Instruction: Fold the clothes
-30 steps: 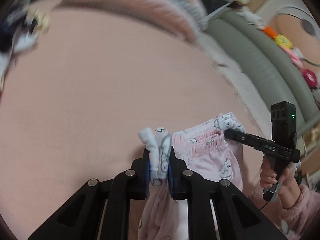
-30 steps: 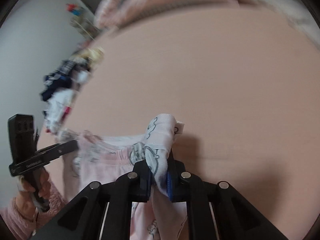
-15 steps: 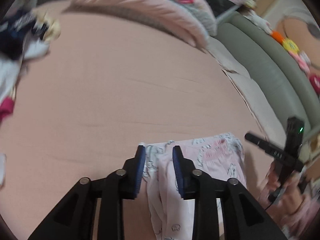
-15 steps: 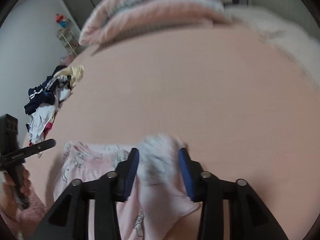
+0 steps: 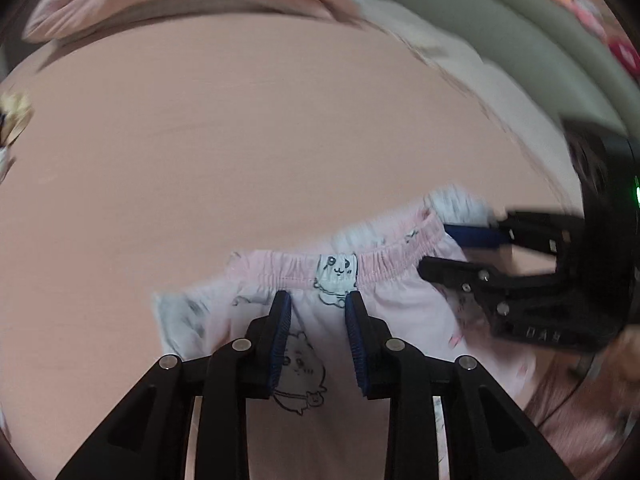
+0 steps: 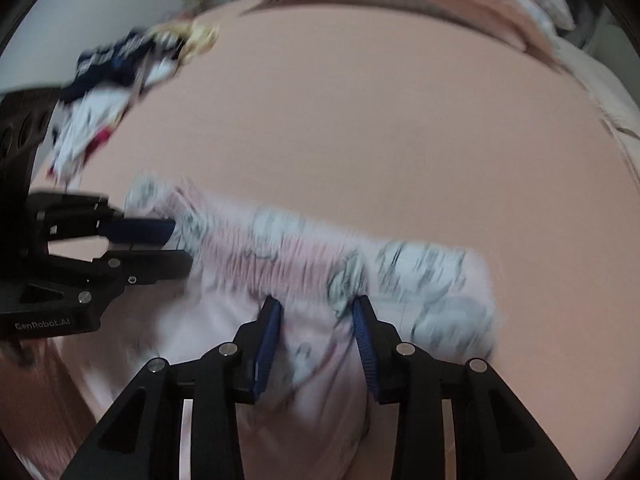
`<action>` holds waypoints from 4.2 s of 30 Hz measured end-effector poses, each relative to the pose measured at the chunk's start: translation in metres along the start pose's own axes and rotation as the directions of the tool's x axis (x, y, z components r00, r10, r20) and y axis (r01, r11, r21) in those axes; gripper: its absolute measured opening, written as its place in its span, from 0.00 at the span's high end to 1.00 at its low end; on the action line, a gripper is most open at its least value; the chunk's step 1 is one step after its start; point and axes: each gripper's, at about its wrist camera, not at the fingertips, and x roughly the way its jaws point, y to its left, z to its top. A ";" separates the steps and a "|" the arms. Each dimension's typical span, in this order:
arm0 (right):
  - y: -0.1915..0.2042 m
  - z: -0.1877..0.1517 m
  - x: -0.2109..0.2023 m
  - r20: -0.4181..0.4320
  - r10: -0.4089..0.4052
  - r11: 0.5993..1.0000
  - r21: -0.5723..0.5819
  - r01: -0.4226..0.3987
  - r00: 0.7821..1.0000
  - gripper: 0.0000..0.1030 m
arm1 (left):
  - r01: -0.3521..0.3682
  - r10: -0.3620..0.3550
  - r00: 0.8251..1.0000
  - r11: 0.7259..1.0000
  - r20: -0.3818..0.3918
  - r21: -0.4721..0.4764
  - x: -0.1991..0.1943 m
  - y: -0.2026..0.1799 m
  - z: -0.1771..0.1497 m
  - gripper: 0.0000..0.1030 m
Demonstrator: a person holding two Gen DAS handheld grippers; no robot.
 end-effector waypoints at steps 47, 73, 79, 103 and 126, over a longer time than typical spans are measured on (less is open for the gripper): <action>-0.026 -0.079 -0.055 0.065 0.001 0.988 0.153 -0.011 0.998 0.52 | -0.138 0.146 0.989 0.949 0.009 -0.282 -0.076 0.004 -0.139 0.63; -0.021 -0.066 -0.092 0.106 -0.067 0.989 0.136 0.052 0.992 0.89 | -0.019 0.038 0.997 0.964 0.069 -0.264 -0.079 -0.004 -0.134 0.84; -0.020 -0.073 -0.081 0.064 -0.029 0.991 0.134 0.020 0.998 0.89 | -0.079 0.088 0.996 0.968 0.026 -0.240 -0.064 -0.007 -0.134 0.66; -0.031 -0.072 -0.098 0.161 0.107 0.976 0.169 -0.134 0.981 0.89 | -0.072 0.109 0.979 0.975 0.170 -0.212 -0.091 -0.015 -0.125 0.93; -0.065 -0.079 -0.107 0.094 -0.132 0.955 0.280 0.101 0.987 1.00 | -0.141 0.168 0.982 0.957 0.086 -0.254 -0.093 -0.004 -0.130 0.93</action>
